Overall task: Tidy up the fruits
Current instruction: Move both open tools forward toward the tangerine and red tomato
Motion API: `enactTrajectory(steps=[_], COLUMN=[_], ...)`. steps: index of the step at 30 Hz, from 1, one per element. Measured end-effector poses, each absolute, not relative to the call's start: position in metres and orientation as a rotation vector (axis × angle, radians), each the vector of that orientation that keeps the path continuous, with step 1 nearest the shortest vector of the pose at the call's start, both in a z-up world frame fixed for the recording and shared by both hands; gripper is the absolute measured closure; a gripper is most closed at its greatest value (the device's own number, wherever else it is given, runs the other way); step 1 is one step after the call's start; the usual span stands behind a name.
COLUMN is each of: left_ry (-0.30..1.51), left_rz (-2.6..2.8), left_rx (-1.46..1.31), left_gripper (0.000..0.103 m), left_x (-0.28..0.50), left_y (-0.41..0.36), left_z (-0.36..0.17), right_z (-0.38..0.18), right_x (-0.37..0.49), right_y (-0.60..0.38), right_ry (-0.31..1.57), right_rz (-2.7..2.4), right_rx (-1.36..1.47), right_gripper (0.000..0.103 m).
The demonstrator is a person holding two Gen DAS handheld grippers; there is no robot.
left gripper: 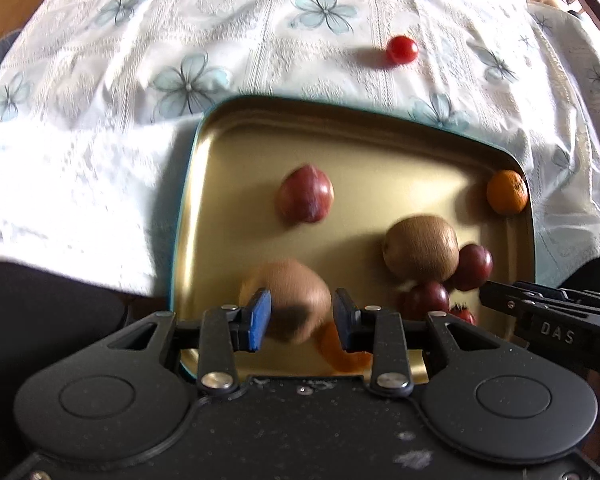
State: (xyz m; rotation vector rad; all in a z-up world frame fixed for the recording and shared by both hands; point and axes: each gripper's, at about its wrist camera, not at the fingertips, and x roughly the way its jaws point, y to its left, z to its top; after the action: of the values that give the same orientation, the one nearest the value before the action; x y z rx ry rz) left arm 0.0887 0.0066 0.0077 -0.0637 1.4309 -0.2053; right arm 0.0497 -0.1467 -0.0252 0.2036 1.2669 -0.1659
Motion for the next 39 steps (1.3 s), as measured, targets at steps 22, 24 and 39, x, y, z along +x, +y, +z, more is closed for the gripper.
enactTrajectory(steps=[22,24,39], left_ry=[1.435,1.437,1.420], left_rz=[-0.181,-0.178,-0.161], left_rx=[-0.085,-0.089,-0.121], left_gripper=[0.070,0.070,0.070], left_x=[0.186,0.194,0.249], left_y=[-0.001,-0.002,-0.004], left_z=[0.008,0.006,-0.001], right_z=[-0.019,-0.019,-0.018], right_x=[0.123,0.130,0.186], right_y=[-0.156,-0.158,-0.160], right_ry=[1.259,1.257,1.217], right_rz=[-0.160,-0.168,-0.204], right_rx=[0.181,0.192,0.204], right_gripper=[0.059,0.059,0.059])
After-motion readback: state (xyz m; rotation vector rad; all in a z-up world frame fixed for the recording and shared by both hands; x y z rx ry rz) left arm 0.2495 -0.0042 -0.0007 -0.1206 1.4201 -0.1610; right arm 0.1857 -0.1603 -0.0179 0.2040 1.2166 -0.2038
